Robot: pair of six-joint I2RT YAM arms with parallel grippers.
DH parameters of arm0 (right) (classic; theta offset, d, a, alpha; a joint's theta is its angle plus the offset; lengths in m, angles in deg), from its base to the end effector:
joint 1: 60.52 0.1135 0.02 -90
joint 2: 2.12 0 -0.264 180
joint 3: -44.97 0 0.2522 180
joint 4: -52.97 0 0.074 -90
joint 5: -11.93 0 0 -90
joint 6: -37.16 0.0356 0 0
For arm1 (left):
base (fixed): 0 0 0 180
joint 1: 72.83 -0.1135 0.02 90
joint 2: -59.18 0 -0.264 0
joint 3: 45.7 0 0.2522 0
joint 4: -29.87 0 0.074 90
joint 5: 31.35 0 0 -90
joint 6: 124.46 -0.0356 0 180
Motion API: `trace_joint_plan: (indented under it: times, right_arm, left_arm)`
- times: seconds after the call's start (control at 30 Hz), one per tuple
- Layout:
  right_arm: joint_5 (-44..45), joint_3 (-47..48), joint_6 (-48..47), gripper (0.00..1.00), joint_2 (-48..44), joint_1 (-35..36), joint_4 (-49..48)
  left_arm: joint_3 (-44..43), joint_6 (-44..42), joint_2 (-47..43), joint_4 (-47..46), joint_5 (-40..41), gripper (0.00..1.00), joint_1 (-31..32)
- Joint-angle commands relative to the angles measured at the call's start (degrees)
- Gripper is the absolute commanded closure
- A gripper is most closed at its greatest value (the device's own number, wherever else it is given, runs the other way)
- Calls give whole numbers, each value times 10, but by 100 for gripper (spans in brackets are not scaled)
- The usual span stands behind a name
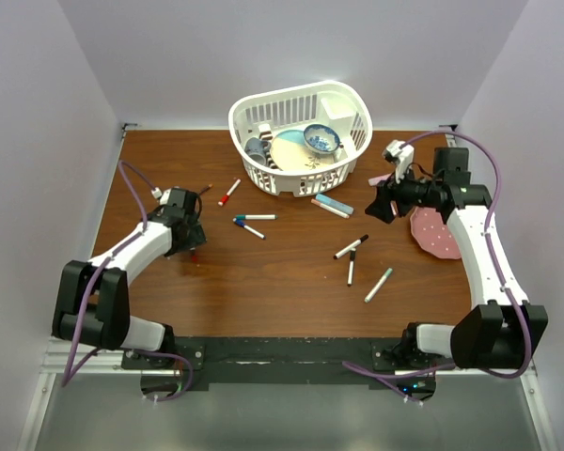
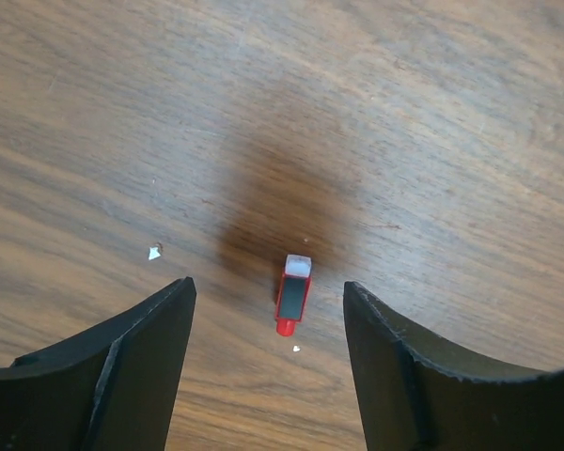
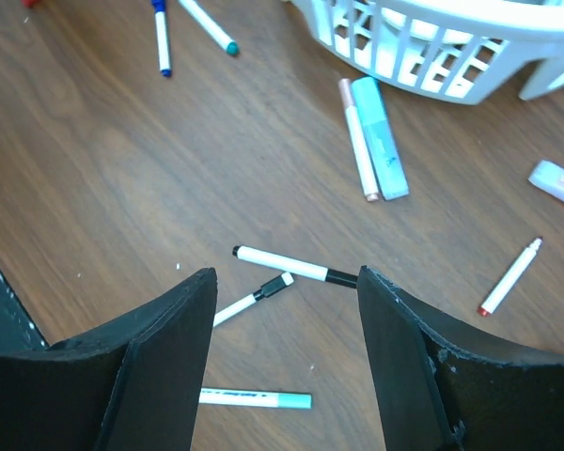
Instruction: Open the pen caps
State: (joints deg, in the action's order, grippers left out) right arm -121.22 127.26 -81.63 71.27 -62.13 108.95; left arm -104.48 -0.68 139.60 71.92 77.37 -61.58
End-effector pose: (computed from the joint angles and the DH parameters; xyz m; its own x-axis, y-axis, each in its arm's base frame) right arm 0.2624 0.0170 0.3323 -0.4272 -0.3395 -0.8380 -0.7426 0.6605 0.1110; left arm 0.2555 -0.0392 0.1843 -0.7559 -0.3865 -0.5284 -0.4512 0.8924 -0.0073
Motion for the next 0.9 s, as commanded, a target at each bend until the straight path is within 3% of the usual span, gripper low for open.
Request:
trace_joint_plan:
  times: [0.0,0.1,0.13,0.17,0.3,0.4,0.6,0.67,0.73,0.87]
  right_arm:
    - [-47,-5,-76,34,-12,33,50]
    - [-75,-16,-270,31,4,99,184]
    - [-91,-36,-396,24,8,120,247]
    - [-95,-51,-434,19,5,126,257]
    - [-36,-115,-462,2,-23,137,186]
    - [41,-138,-517,1,-14,139,162]
    - [114,-108,-461,2,66,144,123]
    - [143,-101,-381,4,78,156,91]
    - [193,-98,-307,14,91,165,74]
    - [254,-129,-327,16,68,164,94]
  left_arm:
    - [-36,-41,-26,-2,-34,30,-5]
    - [-21,-108,-99,-51,-150,27,-5]
    - [-4,-140,-121,-88,-181,25,-5]
    - [4,-151,-143,-106,-210,25,-5]
    - [32,-186,-235,-159,-296,17,-4]
    - [57,-201,-271,-181,-308,12,-4]
    - [68,-204,-293,-201,-310,5,-4]
    - [69,-203,-295,-201,-309,5,-4]
    - [70,-202,-300,-201,-309,5,-4]
    - [70,-199,-306,-204,-307,5,-4]
